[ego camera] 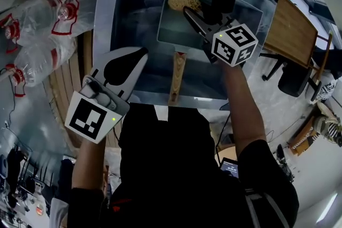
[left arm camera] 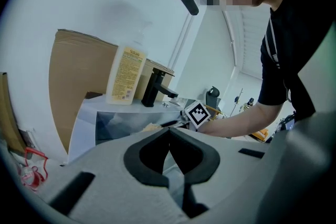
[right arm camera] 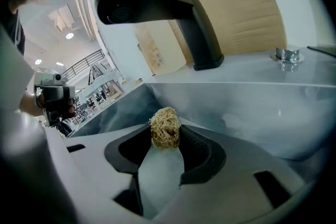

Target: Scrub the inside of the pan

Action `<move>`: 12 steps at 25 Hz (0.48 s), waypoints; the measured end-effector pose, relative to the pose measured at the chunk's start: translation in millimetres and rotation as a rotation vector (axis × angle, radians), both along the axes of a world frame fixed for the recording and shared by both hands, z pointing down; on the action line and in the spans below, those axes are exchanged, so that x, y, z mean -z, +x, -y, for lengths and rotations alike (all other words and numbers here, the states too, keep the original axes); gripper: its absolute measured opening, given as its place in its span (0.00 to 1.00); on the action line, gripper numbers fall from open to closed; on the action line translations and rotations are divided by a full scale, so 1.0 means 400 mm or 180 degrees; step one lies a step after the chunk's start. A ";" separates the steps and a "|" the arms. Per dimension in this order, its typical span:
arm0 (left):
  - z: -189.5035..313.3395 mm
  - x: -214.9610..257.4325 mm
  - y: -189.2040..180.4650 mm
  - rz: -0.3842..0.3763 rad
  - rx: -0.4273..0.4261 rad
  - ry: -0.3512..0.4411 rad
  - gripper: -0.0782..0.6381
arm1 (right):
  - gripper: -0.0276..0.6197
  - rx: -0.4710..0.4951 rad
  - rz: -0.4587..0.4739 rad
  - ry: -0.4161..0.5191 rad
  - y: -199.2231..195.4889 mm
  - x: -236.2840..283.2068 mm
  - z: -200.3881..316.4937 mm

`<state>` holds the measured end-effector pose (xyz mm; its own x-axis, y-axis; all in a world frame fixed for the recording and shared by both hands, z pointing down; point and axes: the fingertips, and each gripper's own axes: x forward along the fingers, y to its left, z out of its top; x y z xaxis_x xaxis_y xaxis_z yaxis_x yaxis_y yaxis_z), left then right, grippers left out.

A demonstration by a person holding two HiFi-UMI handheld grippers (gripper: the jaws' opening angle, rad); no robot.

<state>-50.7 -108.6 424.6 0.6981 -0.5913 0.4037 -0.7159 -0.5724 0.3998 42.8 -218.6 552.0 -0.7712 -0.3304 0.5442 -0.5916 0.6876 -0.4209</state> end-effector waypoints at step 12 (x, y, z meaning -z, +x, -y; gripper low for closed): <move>-0.015 -0.014 -0.021 -0.0004 0.0015 -0.0029 0.13 | 0.30 0.0167 -0.0360 0.0142 -0.027 -0.038 0.007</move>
<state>-58.9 -102.7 430.3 0.6958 -0.5910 0.4081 -0.7181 -0.5653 0.4059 31.8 -221.3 567.4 -0.7224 -0.3171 0.6144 -0.5965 0.7353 -0.3219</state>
